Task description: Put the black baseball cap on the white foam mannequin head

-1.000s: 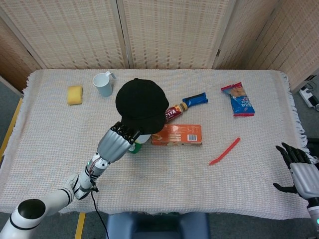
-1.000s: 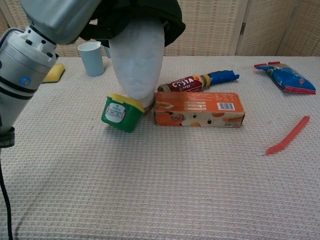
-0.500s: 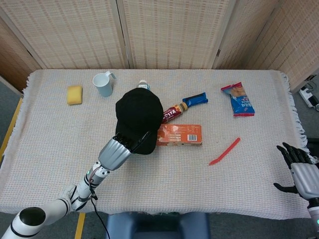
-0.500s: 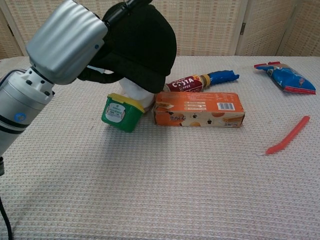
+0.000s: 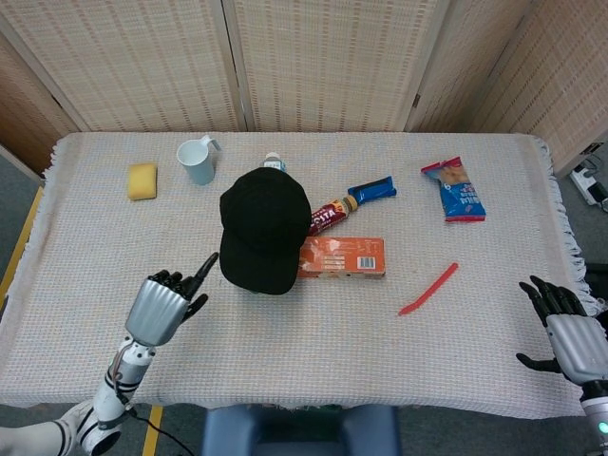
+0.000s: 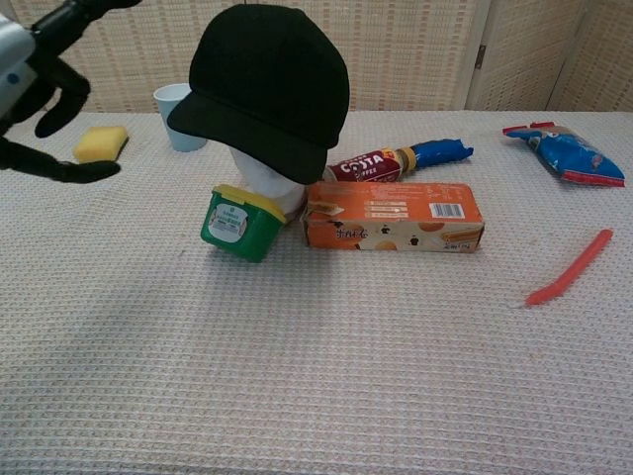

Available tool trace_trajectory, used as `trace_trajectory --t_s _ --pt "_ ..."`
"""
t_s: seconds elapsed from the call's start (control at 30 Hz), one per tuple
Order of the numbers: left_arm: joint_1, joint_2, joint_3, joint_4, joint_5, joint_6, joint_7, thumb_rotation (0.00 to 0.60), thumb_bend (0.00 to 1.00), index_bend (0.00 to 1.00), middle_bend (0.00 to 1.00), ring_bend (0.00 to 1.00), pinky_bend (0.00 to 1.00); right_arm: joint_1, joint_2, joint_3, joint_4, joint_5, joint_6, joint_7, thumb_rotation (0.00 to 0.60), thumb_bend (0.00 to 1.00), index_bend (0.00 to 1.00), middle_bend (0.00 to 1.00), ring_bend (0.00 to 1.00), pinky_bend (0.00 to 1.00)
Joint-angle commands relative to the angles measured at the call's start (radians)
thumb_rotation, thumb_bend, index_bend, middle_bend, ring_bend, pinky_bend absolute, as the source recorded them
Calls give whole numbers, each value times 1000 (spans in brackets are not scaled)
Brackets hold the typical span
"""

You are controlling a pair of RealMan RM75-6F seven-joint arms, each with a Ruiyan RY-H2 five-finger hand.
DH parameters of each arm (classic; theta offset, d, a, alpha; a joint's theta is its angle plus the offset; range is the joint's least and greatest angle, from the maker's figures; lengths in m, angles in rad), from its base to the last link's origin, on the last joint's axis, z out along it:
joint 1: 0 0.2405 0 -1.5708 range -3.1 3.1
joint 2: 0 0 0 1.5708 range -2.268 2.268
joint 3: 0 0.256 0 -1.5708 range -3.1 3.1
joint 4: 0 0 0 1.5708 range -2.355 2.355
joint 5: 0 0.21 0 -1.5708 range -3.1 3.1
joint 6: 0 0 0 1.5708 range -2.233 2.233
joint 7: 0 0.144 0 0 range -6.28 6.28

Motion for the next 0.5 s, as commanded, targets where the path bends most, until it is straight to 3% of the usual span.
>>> trace_trajectory --t_s 0.03,0.1,0.17,0.3,0.5 --pt "155 281 140 -320 -222 -149 -37 600 35 164 230 156 301 6 -8 -2 0 0 -12 -10 600 53 0 0 0 0" --pt "176 366 159 -413 -310 -226 -92 600 32 152 81 24 131 12 -15 -5 -1 -1 -23 -21 600 53 0 0 0 0" --pt "198 405 159 -433 -352 -250 -144 600 31 142 31 0 69 15 -22 -7 -1 -3 -30 -30 600 52 0 0 0 0" --pt "265 422 149 -380 -368 -237 -260 600 32 142 21 0 40 21 -42 -6 8 5 -38 -47 600 53 0 0 0 0" --pt "302 433 125 -361 -290 -184 -234 600 38 150 19 0 36 12 -73 4 23 7 -2 -65 600 54 0 0 0 0"
